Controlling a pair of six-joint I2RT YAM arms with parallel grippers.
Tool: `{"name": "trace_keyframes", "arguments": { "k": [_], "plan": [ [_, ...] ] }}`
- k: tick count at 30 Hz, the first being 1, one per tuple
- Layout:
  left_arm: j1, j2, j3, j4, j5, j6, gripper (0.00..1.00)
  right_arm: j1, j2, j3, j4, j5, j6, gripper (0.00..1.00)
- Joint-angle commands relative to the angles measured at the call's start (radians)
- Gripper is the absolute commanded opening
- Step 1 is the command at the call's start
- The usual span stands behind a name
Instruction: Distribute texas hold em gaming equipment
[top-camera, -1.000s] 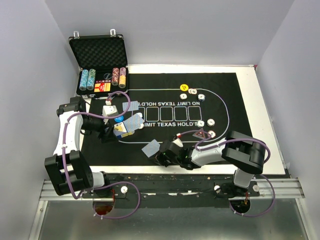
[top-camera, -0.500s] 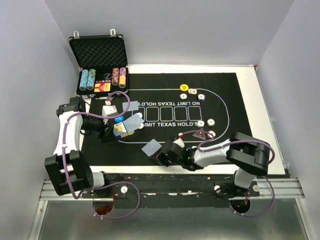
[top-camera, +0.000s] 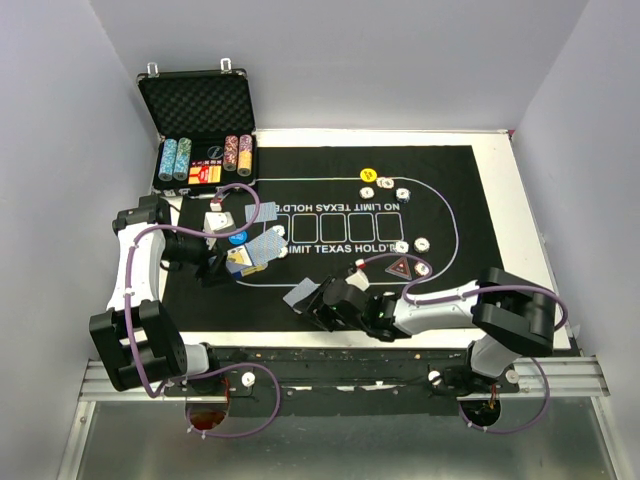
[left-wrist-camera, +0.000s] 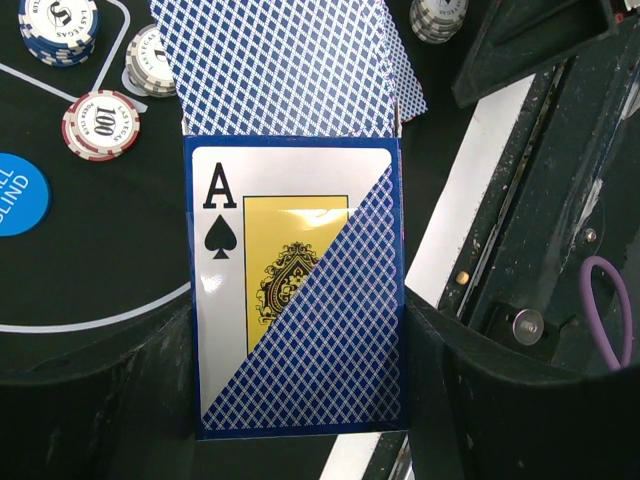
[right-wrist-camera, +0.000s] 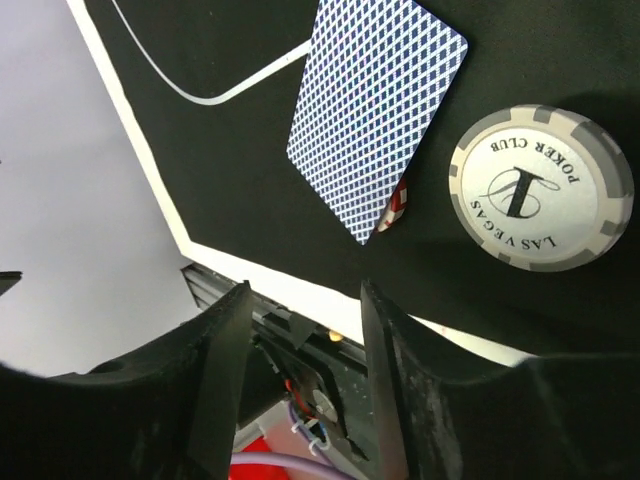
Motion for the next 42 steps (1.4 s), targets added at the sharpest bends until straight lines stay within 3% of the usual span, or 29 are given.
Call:
{"name": "trace_keyframes", "arguments": {
  "k": [1,18,29,42],
  "plan": [
    [0.009,-0.018,-0.006,-0.276,0.016,0.024,0.11,0.014,0.041,0.028,-0.052,0.033,0.009,0.6],
    [0.01,-0.012,-0.009,-0.276,0.01,0.028,0.12,0.024,0.117,0.178,-0.228,0.166,-0.008,0.6],
    [0.012,-0.009,-0.013,-0.276,0.009,0.028,0.12,0.014,0.114,0.219,-0.253,0.246,-0.063,0.6],
    [0.015,-0.02,-0.013,-0.277,0.003,0.018,0.12,-0.088,0.208,0.285,-0.266,0.144,-0.166,0.6]
  ]
}}
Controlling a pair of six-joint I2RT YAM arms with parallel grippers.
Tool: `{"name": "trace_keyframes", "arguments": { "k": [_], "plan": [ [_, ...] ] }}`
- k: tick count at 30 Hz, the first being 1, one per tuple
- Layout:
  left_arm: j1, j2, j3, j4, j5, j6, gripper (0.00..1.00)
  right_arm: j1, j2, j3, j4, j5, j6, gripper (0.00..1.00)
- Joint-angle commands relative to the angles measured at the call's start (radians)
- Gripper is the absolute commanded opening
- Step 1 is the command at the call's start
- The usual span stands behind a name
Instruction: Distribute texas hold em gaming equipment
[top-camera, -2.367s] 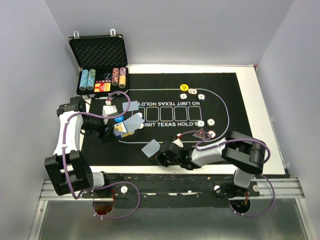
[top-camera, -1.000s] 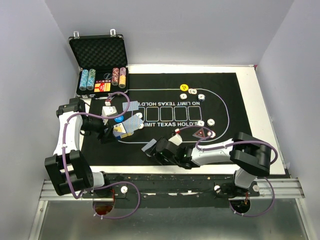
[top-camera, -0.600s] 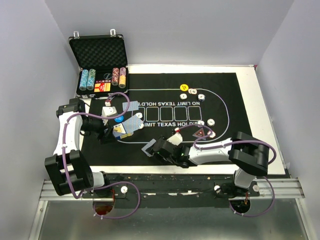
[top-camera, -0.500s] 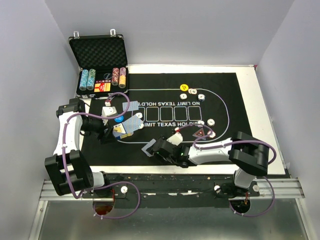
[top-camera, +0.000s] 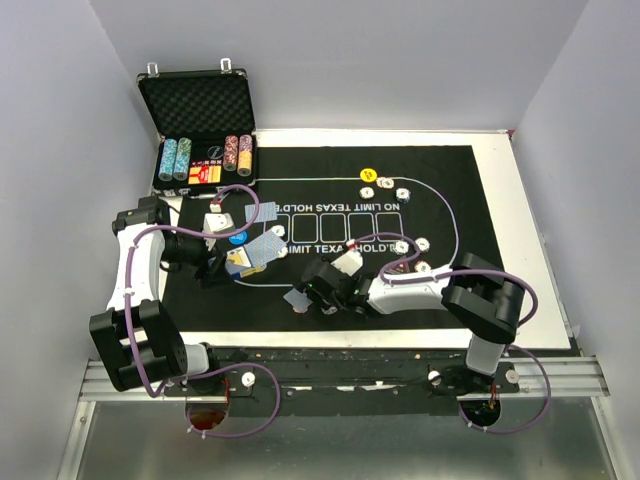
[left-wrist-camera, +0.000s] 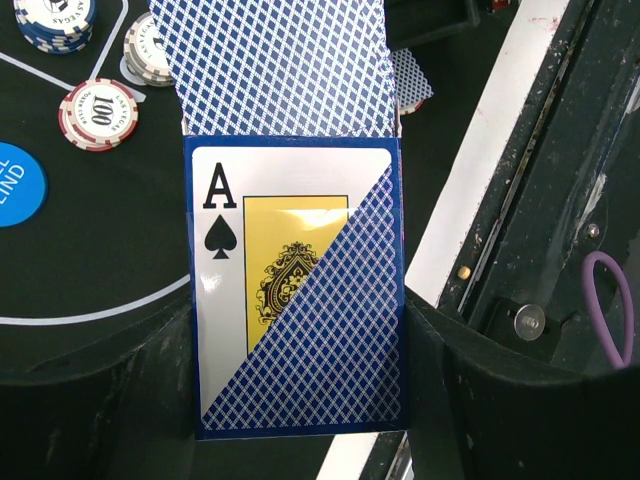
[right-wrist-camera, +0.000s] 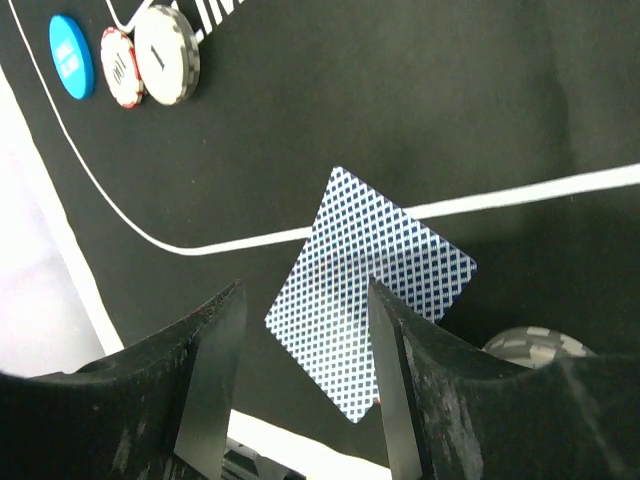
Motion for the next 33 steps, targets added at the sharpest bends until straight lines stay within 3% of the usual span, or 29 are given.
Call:
{"name": "trace_keyframes", "arguments": {
  "k": [1,10,16,23,28,33],
  "plan": [
    [0.008,-0.018,-0.003,-0.276,0.017,0.012,0.12,-0.033,0.028,0.029,-0.04,-0.012,-0.058,0.6],
    [0.01,-0.014,-0.002,-0.276,0.018,0.003,0.12,-0.144,0.06,0.05,-0.071,-0.037,-0.174,0.6],
    [0.011,-0.012,0.017,-0.277,0.017,-0.009,0.12,-0.165,0.083,0.208,-0.158,0.005,-0.438,0.61],
    [0.022,0.003,0.02,-0.277,0.009,-0.018,0.12,-0.109,-0.041,0.129,-0.16,0.029,-0.653,0.66],
    [0.037,0.017,0.006,-0.276,0.015,-0.017,0.12,-0.075,-0.176,-0.051,0.017,0.025,-0.777,0.67],
    [0.045,0.016,0.012,-0.277,0.017,-0.026,0.12,0.015,-0.141,0.025,-0.015,0.064,-1.047,0.76]
  ]
}}
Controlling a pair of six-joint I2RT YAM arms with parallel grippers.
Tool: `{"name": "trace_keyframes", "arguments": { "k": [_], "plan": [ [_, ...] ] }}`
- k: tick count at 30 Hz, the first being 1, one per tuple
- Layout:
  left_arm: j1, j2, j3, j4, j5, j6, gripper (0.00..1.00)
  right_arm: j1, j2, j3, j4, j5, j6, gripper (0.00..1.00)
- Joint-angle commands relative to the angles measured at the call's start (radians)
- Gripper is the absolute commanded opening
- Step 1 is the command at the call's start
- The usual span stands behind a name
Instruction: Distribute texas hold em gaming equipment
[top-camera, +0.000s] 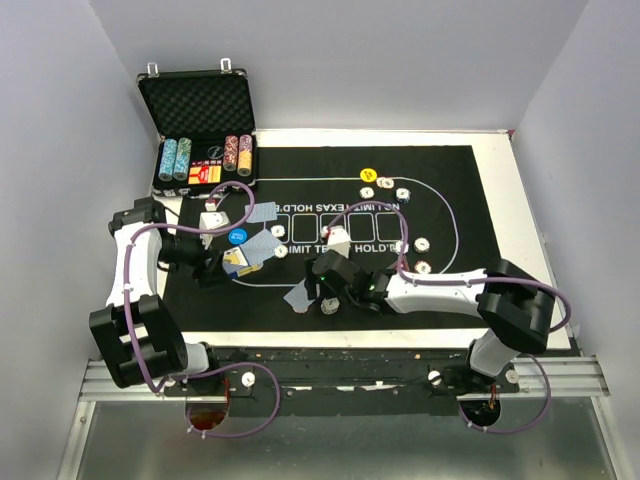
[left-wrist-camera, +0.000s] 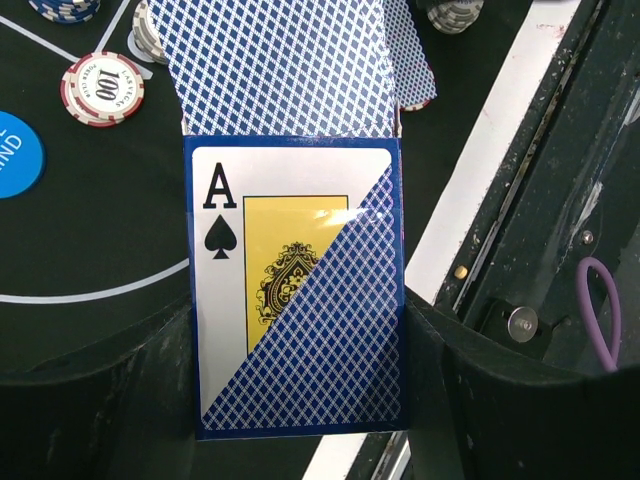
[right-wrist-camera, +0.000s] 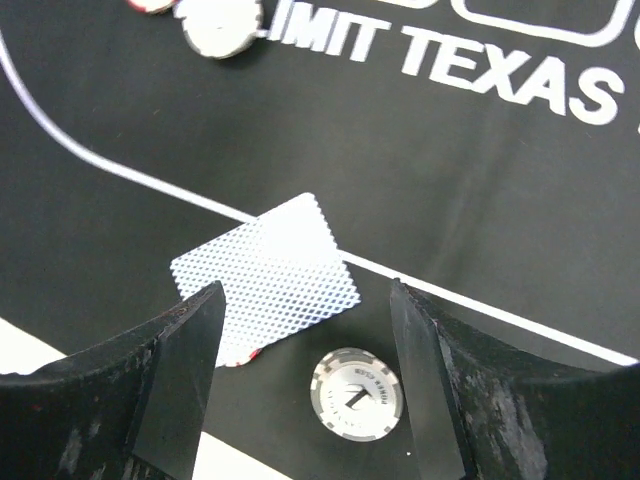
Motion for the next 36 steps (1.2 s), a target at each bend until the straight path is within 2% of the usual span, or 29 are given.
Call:
{"name": "trace_keyframes", "arguments": {
  "k": [1,4,11,28,36],
  "plan": [
    [0.011,-0.005,0.01,-0.279,0.024,-0.004,0.12,0.08,0.041,0.089,0.01,0.083,-0.297,0.79],
    [0.012,-0.013,0.008,-0.276,0.026,-0.005,0.12,0.111,0.086,0.158,-0.056,0.098,-0.395,0.81],
    [0.021,-0.018,0.002,-0.278,0.016,-0.002,0.12,0.168,0.144,0.197,-0.076,0.072,-0.559,0.81],
    [0.047,-0.004,0.002,-0.278,0.007,0.004,0.12,0.192,0.287,0.227,-0.021,0.041,-0.558,0.79],
    [0.067,0.002,0.005,-0.276,-0.004,0.008,0.12,0.192,0.327,0.244,-0.036,0.13,-0.536,0.71]
  ]
}}
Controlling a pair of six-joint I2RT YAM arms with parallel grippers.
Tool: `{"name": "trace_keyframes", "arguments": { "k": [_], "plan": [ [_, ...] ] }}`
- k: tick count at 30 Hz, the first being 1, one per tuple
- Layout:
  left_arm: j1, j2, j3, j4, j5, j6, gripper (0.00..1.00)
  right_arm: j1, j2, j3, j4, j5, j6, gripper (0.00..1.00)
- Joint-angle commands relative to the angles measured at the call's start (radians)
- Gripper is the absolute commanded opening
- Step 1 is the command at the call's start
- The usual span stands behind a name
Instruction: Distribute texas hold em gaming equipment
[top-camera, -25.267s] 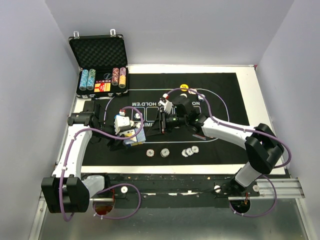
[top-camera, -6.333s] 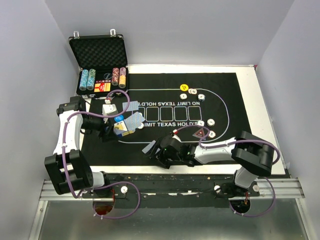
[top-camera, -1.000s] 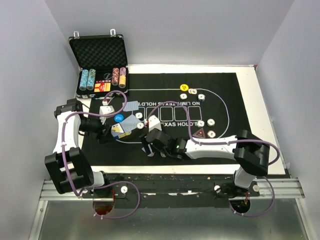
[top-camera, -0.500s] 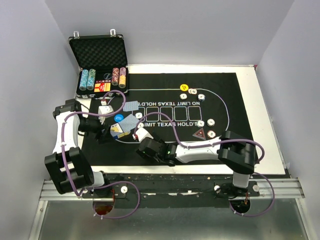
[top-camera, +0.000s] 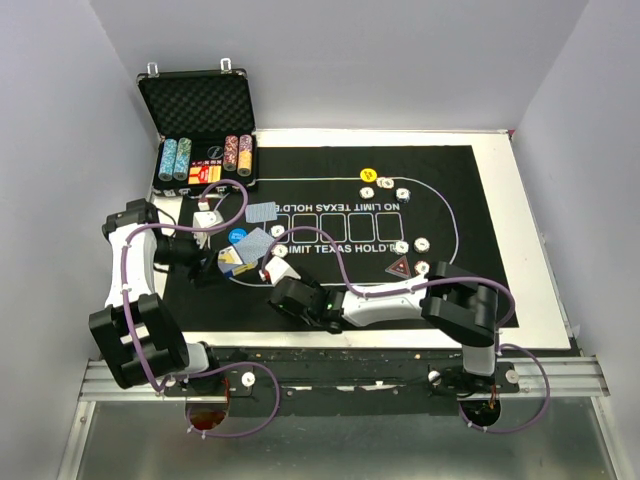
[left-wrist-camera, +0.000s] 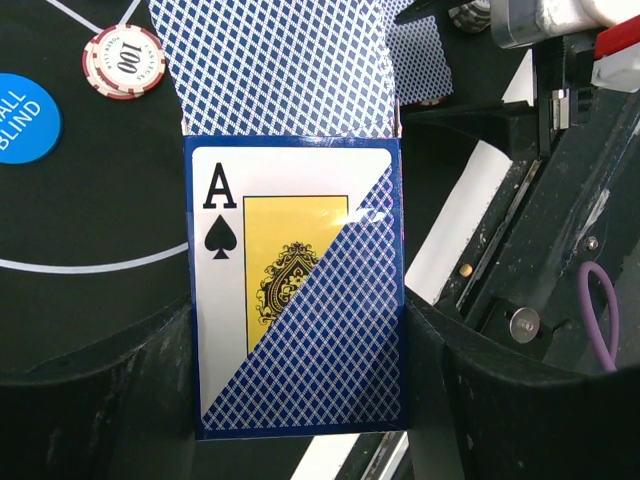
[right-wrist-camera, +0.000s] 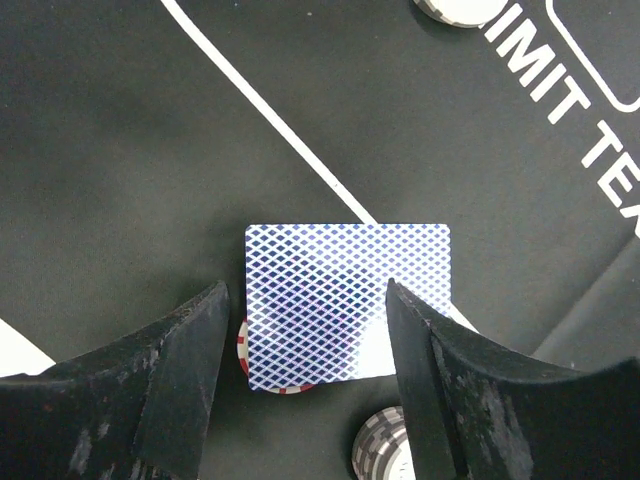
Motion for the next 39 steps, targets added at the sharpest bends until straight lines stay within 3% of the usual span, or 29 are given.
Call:
{"name": "trace_keyframes", "arguments": {
  "k": [1,5,23,35,37,39],
  "plan": [
    [0.017,0.003,0.005,-0.28,0.002,0.022,0.12,0.008,0.033,0.007,-0.007,0.08,0.019,0.69],
    [0.025,0.005,0.002,-0.277,-0.001,0.025,0.12,0.008,0.01,-0.032,0.013,0.117,0.024,0.58],
    [0.04,-0.002,-0.008,-0.277,-0.007,0.024,0.12,-0.004,0.0,-0.056,0.082,0.232,-0.007,0.27],
    [0.048,0.017,-0.002,-0.279,-0.009,0.028,0.12,-0.183,-0.003,-0.02,0.091,0.165,-0.003,0.24],
    [0.048,0.017,0.001,-0.279,-0.01,0.028,0.12,-0.208,-0.038,-0.021,0.074,0.116,0.019,0.32],
    [0.05,0.017,0.005,-0.279,-0.015,0.033,0.12,-0.211,-0.08,-0.041,0.063,0.058,0.028,0.54]
  ]
}}
